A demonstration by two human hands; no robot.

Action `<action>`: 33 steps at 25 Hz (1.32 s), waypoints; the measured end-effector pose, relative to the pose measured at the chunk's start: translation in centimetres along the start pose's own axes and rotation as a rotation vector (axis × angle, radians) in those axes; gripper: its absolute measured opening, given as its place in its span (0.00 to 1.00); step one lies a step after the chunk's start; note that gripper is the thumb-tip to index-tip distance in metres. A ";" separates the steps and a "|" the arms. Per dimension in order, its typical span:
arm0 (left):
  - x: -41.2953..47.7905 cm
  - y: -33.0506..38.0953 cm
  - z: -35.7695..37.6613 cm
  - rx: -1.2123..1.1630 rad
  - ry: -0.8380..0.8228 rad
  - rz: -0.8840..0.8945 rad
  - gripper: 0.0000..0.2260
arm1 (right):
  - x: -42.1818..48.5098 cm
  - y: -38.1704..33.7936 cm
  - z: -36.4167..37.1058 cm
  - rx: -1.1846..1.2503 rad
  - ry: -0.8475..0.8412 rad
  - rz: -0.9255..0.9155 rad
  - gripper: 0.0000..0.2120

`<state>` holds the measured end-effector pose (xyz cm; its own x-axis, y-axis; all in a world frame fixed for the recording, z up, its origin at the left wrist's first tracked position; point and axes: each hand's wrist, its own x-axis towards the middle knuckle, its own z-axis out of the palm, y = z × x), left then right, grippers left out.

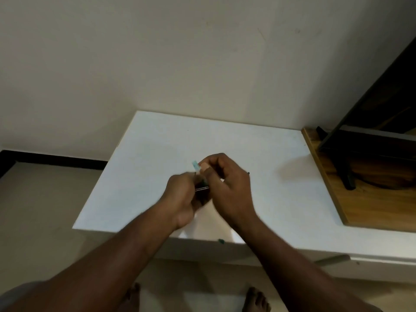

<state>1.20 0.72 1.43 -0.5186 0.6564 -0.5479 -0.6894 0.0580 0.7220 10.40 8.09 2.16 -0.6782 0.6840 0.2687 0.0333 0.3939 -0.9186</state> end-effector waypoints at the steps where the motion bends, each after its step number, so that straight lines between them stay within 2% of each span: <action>1: 0.3 0.1 0.0 0.096 0.069 0.061 0.10 | 0.4 0.5 -0.7 -0.083 -0.002 0.055 0.04; 4: 1.1 0.1 -0.5 0.471 0.152 0.210 0.06 | 1.7 2.0 -2.6 -0.245 -0.024 0.235 0.02; 6: 1.2 -0.1 -0.6 0.655 0.194 0.290 0.05 | 2.3 2.7 -3.3 -0.310 -0.012 0.292 0.03; 9: 1.1 -0.3 -0.9 0.901 0.230 0.429 0.05 | 2.5 3.1 -3.5 -0.345 -0.019 0.330 0.09; 11: 1.1 -0.2 -1.2 1.149 0.250 0.502 0.06 | 2.3 3.2 -3.4 -0.398 -0.078 0.347 0.11; 14: 1.2 -0.1 -1.8 1.375 0.258 0.515 0.07 | 2.3 3.2 -3.5 -0.489 -0.129 0.326 0.13; 17: 1.5 0.0 -1.9 1.414 0.280 0.487 0.07 | 2.5 3.0 -3.9 -0.474 -0.129 0.321 0.12; 23: 1.8 0.0 -2.0 1.449 0.327 0.540 0.11 | 3.0 2.9 -4.0 -0.389 -0.113 0.352 0.12; 30: 1.8 -0.1 -1.8 1.471 0.308 0.543 0.14 | 3.3 2.1 -5.5 -0.322 -0.047 0.372 0.09; 33: 1.7 -0.5 -1.7 1.519 0.293 0.629 0.16 | 3.0 1.8 -6.5 -0.368 -0.102 0.385 0.08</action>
<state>-0.24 0.55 -0.60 -0.6970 0.7160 0.0386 0.6432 0.6005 0.4750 13.19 14.89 3.24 -0.6337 0.7652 -0.1136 0.5359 0.3285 -0.7777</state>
